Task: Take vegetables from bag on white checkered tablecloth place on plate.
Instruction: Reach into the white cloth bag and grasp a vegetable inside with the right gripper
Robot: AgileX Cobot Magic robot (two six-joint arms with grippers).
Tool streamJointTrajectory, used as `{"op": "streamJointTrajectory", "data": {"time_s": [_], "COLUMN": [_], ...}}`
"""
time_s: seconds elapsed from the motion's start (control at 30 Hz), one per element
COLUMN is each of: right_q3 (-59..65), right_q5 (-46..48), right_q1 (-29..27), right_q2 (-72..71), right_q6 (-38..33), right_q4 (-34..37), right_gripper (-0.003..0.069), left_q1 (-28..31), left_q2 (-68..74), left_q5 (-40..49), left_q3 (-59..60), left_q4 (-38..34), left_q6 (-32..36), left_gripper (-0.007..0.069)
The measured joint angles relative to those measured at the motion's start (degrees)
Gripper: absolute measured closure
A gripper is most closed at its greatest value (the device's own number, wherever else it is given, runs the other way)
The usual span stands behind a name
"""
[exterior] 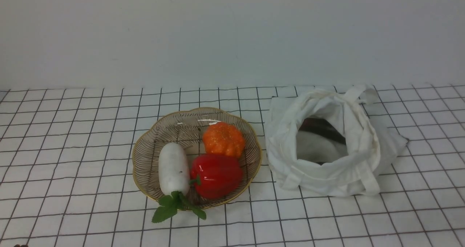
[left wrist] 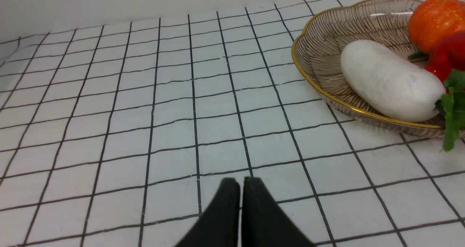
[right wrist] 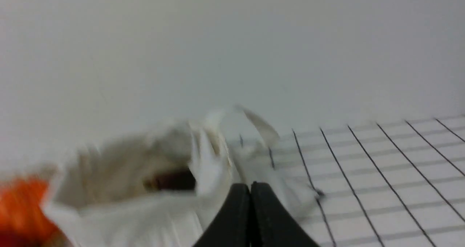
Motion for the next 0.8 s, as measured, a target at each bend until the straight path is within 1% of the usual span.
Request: {"op": "streamJointTrajectory", "data": {"time_s": [0.07, 0.1, 0.13, 0.2, 0.27, 0.4, 0.6, 0.67, 0.73, 0.77, 0.8], "right_q3": [0.0, 0.0, 0.0, 0.0, 0.0, 0.0, 0.0, -1.4, -6.8, -9.4, -15.1], "right_q5": [-6.0, -6.6, -10.3, -13.1, -14.5, -15.4, -16.9, -14.7, -6.0, -3.7, 3.2], "right_q1": [0.0, 0.0, 0.0, 0.0, 0.0, 0.0, 0.1, 1.2, 3.0, 3.7, 5.2], "right_q2": [0.0, 0.0, 0.0, 0.0, 0.0, 0.0, 0.0, 0.0, 0.4, 1.0, 4.1], "right_q6": [3.9, 4.2, 5.7, 6.6, 6.6, 5.1, 5.1, 5.2, 5.7, 5.7, 5.7], "right_q4": [5.9, 5.9, 9.1, 11.6, 12.5, 12.5, 12.5, 10.6, 6.1, 4.9, 2.2], "right_gripper": [0.0673, 0.0673, 0.0673, 0.0673, 0.0673, 0.0673, 0.0673, 0.0673, 0.0673, 0.0673, 0.0673], "left_q1": [0.0, 0.0, 0.0, 0.0, 0.0, 0.0, 0.0, 0.0, 0.0, 0.0, 0.0], "left_q2": [0.0, 0.0, 0.0, 0.0, 0.0, 0.0, 0.0, 0.0, 0.0, 0.0, 0.0], "left_q5": [0.0, 0.0, 0.0, 0.0, 0.0, 0.0, 0.0, 0.0, 0.0, 0.0, 0.0], "left_q3": [0.0, 0.0, 0.0, 0.0, 0.0, 0.0, 0.0, 0.0, 0.0, 0.0, 0.0], "left_q4": [0.0, 0.0, 0.0, 0.0, 0.0, 0.0, 0.0, 0.0, 0.0, 0.0, 0.0], "left_q6": [0.0, 0.0, 0.0, 0.0, 0.0, 0.0, 0.0, 0.0, 0.0, 0.0, 0.0], "left_gripper": [0.0633, 0.0633, 0.0633, 0.0633, 0.0633, 0.0633, 0.0633, 0.0633, 0.0633, 0.0633, 0.0633]}}
